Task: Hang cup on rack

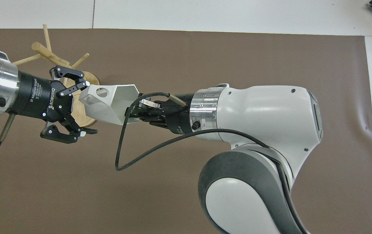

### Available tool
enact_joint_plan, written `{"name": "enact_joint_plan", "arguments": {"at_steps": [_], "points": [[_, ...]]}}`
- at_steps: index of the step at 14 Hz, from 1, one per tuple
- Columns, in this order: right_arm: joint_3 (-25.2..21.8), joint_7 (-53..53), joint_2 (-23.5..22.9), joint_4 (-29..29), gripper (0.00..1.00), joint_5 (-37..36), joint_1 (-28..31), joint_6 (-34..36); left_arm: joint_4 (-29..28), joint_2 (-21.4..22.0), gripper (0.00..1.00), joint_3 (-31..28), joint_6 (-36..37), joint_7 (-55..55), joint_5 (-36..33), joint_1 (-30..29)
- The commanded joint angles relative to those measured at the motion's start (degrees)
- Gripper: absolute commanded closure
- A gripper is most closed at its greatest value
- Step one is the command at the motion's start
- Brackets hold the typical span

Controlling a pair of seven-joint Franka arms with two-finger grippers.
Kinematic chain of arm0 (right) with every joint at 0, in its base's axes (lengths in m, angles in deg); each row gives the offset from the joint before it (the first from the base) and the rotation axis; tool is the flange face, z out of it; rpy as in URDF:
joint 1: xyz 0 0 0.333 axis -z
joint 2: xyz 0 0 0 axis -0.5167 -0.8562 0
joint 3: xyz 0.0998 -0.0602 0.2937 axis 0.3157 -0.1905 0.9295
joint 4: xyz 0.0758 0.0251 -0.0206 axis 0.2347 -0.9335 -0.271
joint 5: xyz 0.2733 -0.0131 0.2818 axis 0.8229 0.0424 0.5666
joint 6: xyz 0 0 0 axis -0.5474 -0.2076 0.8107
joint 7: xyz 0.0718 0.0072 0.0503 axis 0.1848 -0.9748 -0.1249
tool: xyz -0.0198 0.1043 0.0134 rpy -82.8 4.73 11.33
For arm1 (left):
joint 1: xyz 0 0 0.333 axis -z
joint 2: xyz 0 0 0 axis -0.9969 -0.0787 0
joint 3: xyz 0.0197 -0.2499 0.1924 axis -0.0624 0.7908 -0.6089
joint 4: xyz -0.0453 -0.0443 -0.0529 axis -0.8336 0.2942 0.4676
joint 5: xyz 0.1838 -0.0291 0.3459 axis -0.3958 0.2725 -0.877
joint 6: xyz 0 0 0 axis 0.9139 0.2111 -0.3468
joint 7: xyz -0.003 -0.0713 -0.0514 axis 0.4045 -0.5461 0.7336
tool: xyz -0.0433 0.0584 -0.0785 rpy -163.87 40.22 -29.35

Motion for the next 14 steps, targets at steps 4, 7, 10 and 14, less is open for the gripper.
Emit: {"name": "enact_joint_plan", "arguments": {"at_steps": [4, 7, 10, 14], "points": [[0.6, -0.3, 0.6, -0.7, 1.0, 0.8, 0.4, -0.4, -3.0, 2.3, 0.0, -0.3, -1.5, 1.9, -1.8, 2.0], [0.6, -0.3, 0.6, -0.7, 1.0, 0.9, 0.4, -0.4, -3.0, 2.3, 0.0, -0.3, -1.3, 2.4, -1.8, 2.0], [0.6, -0.4, 0.6, -0.7, 1.0, 0.9, 0.4, -0.4, -2.9, 2.7, 0.0, -0.2, -1.4, 2.4, -1.6, 2.0], [0.6, -0.7, 0.6, -0.7, 1.0, 0.9, 0.4, -0.4, -2.6, 2.8, 0.0, -0.2, -1.5, 2.5, -1.1, 1.9]]}}
